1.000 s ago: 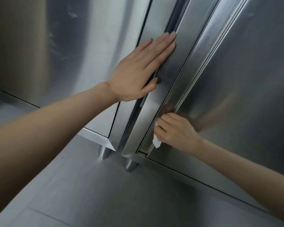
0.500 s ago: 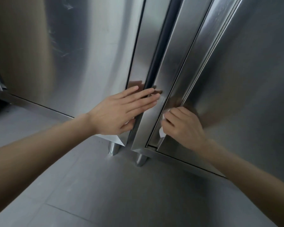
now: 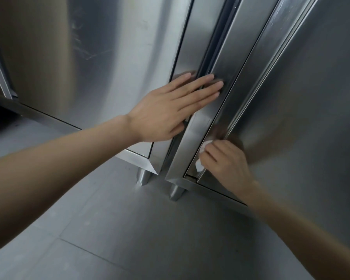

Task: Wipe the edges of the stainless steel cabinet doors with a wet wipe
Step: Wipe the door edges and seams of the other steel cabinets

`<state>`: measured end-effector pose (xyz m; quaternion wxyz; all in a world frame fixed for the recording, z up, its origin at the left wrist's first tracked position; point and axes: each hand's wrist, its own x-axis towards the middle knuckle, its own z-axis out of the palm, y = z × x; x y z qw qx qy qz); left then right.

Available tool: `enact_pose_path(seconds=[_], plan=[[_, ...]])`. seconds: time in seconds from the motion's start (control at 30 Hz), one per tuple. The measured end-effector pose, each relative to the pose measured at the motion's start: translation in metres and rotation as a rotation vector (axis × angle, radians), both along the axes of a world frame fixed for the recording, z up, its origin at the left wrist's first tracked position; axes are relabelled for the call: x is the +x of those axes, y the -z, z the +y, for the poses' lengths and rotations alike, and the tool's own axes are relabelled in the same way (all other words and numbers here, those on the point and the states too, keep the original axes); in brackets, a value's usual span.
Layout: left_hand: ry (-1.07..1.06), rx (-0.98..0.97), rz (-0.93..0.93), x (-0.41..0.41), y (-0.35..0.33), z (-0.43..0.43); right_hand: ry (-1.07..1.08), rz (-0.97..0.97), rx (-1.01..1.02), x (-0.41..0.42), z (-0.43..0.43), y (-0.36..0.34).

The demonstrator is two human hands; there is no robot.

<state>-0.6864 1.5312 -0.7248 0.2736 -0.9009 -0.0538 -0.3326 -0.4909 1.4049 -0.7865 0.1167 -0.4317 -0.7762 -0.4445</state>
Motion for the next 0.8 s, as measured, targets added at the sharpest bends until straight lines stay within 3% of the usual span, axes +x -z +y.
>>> enact_pose_path(seconds=[0.1,0.27,0.47,0.57,0.67,0.8], plan=[[-0.014,0.000,0.018,0.000,-0.006,0.002,-0.025,0.114,0.086,-0.005,-0.004,0.005],[-0.051,-0.020,0.035,0.000,-0.004,-0.002,0.006,0.011,-0.222,-0.010,-0.008,0.048],[-0.061,-0.020,0.049,-0.001,-0.005,0.000,-0.050,0.204,-0.055,-0.005,0.001,0.030],[-0.069,-0.036,0.064,0.001,-0.004,-0.002,-0.055,0.032,-0.150,-0.006,-0.004,0.052],[-0.078,-0.034,0.066,0.000,-0.003,-0.003,-0.038,-0.017,-0.255,0.000,-0.005,0.061],[-0.089,-0.038,0.071,-0.001,-0.005,-0.005,-0.043,-0.229,-0.281,0.010,-0.010,0.059]])
